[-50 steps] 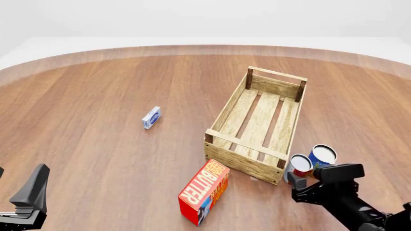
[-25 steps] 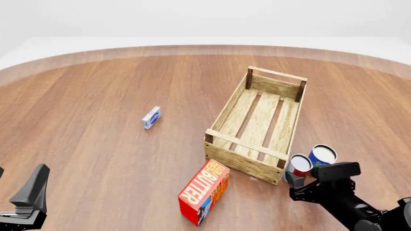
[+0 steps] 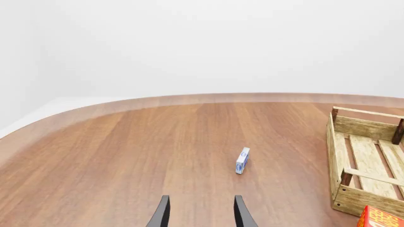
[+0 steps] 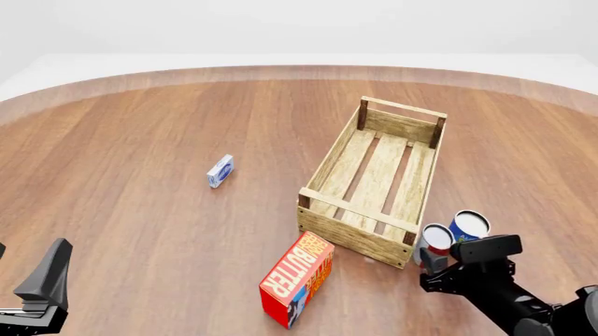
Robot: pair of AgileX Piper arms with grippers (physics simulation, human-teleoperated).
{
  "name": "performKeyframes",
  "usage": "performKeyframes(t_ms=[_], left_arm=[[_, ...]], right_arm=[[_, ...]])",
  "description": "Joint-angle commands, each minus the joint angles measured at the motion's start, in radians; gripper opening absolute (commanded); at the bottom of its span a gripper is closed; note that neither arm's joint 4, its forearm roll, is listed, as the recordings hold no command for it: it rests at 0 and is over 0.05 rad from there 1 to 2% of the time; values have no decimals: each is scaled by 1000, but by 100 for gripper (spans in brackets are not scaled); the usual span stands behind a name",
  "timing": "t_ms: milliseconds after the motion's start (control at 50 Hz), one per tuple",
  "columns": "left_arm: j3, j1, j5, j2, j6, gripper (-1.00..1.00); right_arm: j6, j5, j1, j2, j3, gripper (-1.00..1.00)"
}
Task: Pick up the tomato sauce, and put it in the wooden tray.
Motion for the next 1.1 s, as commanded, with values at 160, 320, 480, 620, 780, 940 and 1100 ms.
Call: performKeyframes(t_ms=[160, 320, 480, 620, 780, 940, 1100], left_arm=[[0, 0, 0, 0, 0, 100], [0, 0, 0, 0, 0, 100], [0, 0, 0, 0, 0, 100], [0, 0, 0, 0, 0, 100], [0, 0, 0, 0, 0, 100], [0, 0, 0, 0, 0, 100], [0, 0, 0, 0, 0, 100]], right_arm=[[-3, 61, -22, -89, 12, -100], [-1, 113, -20, -161, 17, -100], [-8, 186, -23, -243, 13, -100], [-10, 229, -23, -287, 9, -100], [-19, 307, -23, -356, -10, -100], [-15, 360, -20, -415, -16, -100], [-7, 424, -17, -481, -28, -100]])
